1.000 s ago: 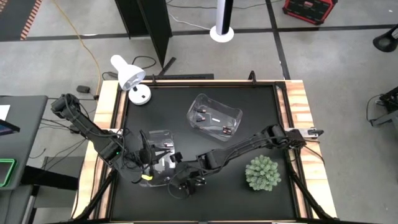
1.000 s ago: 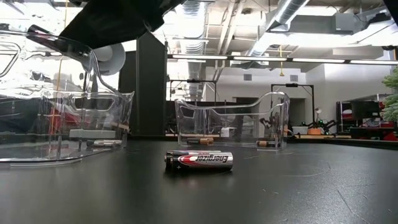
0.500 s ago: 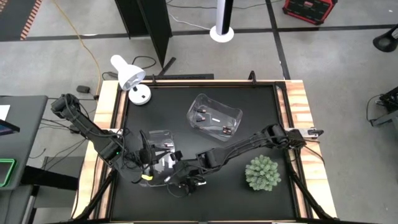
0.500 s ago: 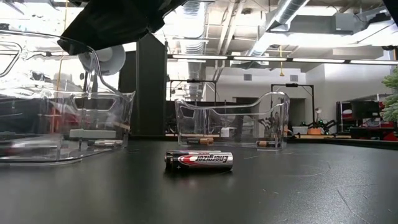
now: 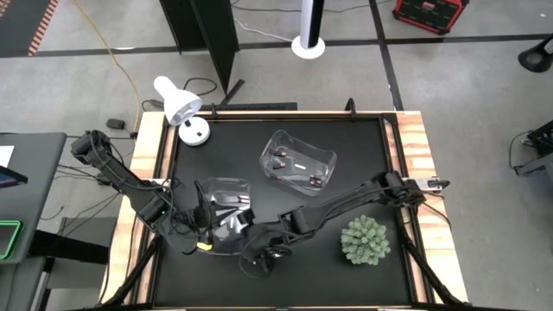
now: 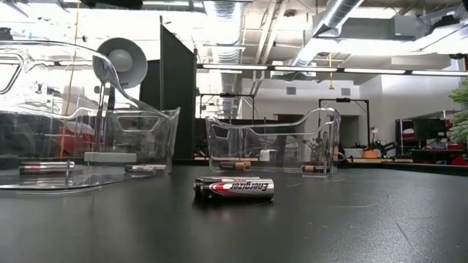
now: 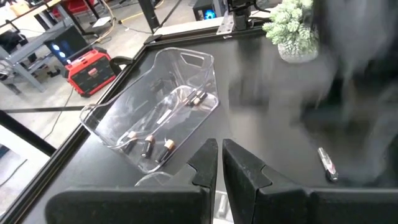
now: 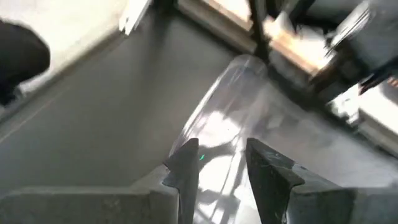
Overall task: Sort batteries
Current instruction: Put the silver battery into the bottom transparent bin
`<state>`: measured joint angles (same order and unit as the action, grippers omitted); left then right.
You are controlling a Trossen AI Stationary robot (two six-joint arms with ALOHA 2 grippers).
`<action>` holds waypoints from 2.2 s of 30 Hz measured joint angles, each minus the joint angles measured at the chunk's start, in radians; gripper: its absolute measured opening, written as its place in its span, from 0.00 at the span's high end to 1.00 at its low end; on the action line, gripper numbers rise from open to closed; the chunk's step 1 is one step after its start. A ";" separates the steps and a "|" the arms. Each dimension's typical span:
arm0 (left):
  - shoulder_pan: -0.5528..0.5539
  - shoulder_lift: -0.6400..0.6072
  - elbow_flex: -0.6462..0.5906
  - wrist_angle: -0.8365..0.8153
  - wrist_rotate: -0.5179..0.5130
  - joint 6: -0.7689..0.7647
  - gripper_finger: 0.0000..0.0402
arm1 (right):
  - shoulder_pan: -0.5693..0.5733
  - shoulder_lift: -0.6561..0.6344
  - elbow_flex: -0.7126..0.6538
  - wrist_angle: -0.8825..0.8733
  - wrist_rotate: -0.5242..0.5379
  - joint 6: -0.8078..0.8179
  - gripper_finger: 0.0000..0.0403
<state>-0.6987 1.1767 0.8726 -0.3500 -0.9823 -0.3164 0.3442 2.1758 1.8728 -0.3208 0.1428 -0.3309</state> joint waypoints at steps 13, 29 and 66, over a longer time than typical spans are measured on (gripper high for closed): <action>0.000 0.000 0.000 -0.003 0.000 -0.002 0.95 | 0.072 -0.091 0.002 -0.510 0.038 0.317 0.64; 0.000 0.000 0.000 0.009 0.000 -0.007 0.95 | 0.096 0.101 0.001 -0.557 0.020 0.421 0.65; 0.000 0.000 0.000 0.002 0.000 -0.006 0.95 | -0.059 0.088 -0.094 -0.365 -0.041 0.309 0.67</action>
<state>-0.6987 1.1769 0.8730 -0.3483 -0.9825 -0.3227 0.2855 2.2635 1.7789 -0.6856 0.1020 -0.0219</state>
